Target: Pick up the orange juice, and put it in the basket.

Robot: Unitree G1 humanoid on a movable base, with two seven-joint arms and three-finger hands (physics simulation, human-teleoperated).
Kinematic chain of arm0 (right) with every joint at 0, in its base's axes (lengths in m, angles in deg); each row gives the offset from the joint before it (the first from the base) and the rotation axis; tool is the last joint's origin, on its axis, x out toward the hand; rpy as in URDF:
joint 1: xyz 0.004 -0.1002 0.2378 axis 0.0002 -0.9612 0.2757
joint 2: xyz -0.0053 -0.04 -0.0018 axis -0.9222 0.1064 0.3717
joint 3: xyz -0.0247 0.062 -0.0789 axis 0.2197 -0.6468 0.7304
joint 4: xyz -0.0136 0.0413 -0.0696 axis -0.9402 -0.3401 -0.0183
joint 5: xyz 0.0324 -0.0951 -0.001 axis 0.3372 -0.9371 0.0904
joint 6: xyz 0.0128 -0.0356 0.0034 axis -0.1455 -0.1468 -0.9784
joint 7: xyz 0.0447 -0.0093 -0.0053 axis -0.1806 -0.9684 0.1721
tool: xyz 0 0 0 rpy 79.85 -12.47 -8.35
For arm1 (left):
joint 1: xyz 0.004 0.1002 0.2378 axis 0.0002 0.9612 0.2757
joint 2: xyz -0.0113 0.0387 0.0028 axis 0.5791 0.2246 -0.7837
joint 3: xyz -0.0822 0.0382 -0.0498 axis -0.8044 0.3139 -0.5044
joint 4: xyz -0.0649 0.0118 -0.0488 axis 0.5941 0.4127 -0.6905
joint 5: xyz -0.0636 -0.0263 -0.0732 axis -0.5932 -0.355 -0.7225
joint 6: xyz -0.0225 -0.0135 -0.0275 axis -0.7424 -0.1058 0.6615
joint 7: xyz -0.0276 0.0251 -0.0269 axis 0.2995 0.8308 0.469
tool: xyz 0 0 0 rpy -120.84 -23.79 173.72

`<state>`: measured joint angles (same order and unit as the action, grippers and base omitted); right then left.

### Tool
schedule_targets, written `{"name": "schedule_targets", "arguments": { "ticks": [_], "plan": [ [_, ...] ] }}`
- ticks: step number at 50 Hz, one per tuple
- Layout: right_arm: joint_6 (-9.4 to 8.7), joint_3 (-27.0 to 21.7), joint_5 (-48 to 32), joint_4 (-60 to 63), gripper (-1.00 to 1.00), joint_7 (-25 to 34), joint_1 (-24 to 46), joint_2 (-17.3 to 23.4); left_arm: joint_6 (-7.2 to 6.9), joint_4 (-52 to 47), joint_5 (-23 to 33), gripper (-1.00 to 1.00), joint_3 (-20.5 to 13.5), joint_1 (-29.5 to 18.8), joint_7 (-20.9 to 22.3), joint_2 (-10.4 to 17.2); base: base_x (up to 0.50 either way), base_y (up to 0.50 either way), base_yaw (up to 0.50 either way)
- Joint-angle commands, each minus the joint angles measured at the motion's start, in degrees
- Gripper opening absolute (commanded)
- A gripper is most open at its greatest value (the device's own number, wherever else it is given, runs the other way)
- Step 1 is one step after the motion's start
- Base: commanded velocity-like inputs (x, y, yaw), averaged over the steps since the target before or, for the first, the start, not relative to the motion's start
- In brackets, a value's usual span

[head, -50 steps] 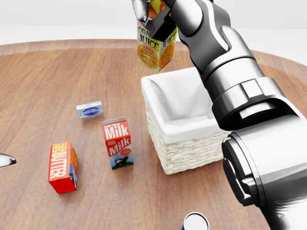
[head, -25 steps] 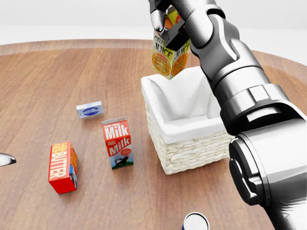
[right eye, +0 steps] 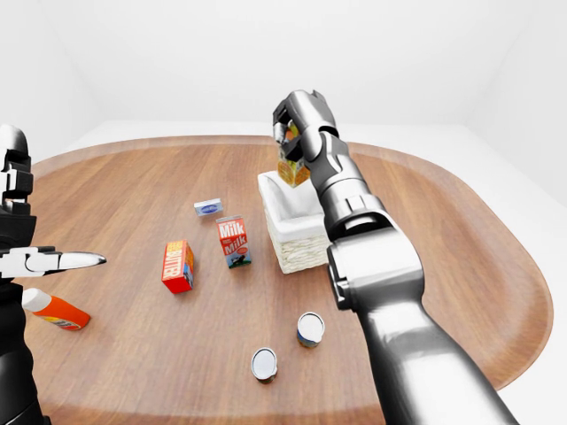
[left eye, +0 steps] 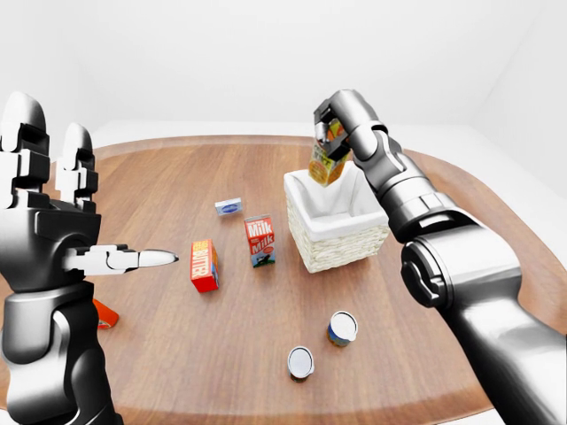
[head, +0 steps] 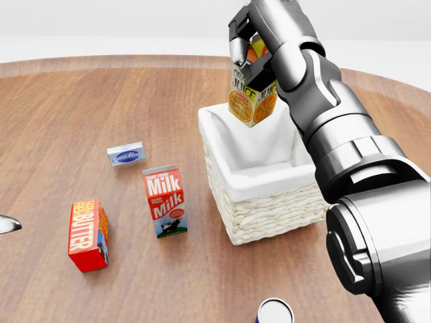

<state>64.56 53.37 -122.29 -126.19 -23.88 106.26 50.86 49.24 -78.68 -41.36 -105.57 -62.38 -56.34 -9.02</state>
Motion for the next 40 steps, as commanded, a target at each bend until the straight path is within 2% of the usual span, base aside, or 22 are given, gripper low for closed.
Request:
{"name": "schedule_targets", "arguments": {
  "ticks": [1,40],
  "plan": [
    [0.0,-1.3,-0.1,0.6,-1.0,-2.6,-1.4,0.2,0.0,0.1,-0.1,1.0,0.0,-0.1,-0.1,0.0,0.0,0.0,0.0],
    [0.0,-2.4,-3.5,-0.5,-1.0,-8.7,-5.6,-1.1,0.0,0.0,-0.3,1.0,0.0,0.0,-0.3,0.0,0.0,0.0,0.0]
  ]
}}
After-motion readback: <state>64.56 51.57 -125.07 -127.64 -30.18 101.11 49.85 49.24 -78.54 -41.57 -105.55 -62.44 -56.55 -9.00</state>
